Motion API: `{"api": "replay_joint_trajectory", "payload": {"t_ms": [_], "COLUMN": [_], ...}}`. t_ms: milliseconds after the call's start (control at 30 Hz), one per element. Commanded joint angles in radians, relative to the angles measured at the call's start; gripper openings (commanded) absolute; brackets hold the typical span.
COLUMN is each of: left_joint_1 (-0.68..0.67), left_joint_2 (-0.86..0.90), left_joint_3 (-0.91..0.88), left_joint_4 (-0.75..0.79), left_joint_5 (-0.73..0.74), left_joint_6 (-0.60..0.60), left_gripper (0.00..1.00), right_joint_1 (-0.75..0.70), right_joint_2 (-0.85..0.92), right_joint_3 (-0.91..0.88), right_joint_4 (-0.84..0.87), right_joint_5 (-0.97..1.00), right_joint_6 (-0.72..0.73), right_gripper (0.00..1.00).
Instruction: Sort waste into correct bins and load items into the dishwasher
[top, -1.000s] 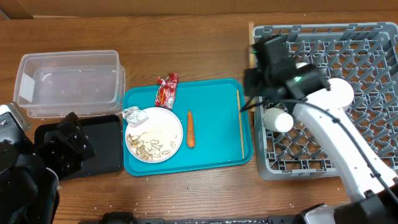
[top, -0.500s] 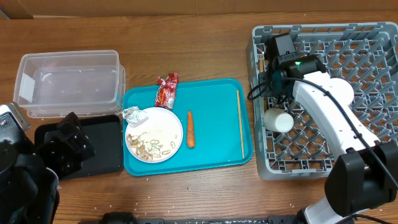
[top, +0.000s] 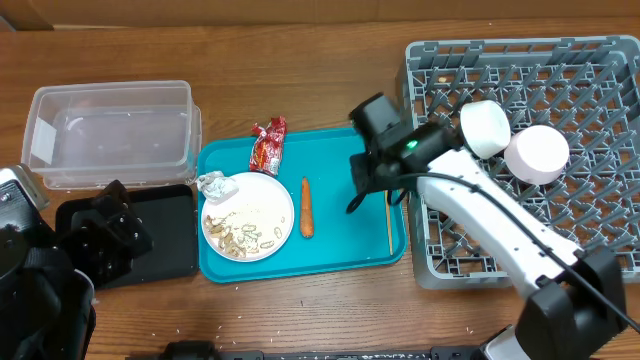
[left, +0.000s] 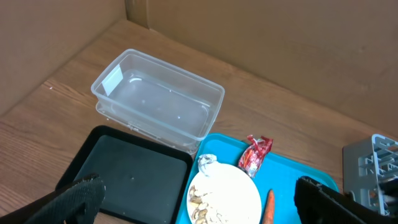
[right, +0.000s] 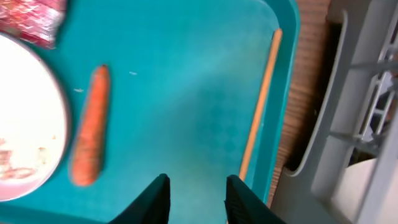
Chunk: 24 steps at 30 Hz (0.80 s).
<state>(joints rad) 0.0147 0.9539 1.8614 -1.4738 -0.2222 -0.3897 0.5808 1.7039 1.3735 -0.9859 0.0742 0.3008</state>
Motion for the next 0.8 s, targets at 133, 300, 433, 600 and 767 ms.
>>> {"api": "replay_joint_trajectory", "payload": {"t_ms": [133,300,433,600,767], "left_joint_1": [-0.004,-0.004,-0.004,-0.004,-0.004], "left_joint_2": [0.001,0.000,0.001,0.001,0.000], "left_joint_3": [0.008,0.008,0.008,0.008,0.008], "left_joint_4": [0.003,0.003,0.003,0.003,0.003], "left_joint_5": [-0.021,-0.021,-0.021,-0.021,-0.021], "left_joint_6": [0.008,0.008,0.008,0.008,0.008], "left_gripper": [1.00,1.00,1.00,1.00,1.00], "right_joint_1": [-0.022,-0.032,-0.038,-0.040,-0.034], "right_joint_2": [0.127,0.174,0.211,0.265,0.282], "right_joint_3": [-0.121,-0.123,-0.123,-0.124,-0.121], "right_joint_4": [0.148,0.187,0.195,0.188,0.175], "right_joint_5": [0.119,0.132,0.144,0.134,0.077], "right_joint_6": [0.118,0.119,0.118,0.119,0.116], "right_gripper": [0.34,0.35,0.35,0.35,0.10]}}
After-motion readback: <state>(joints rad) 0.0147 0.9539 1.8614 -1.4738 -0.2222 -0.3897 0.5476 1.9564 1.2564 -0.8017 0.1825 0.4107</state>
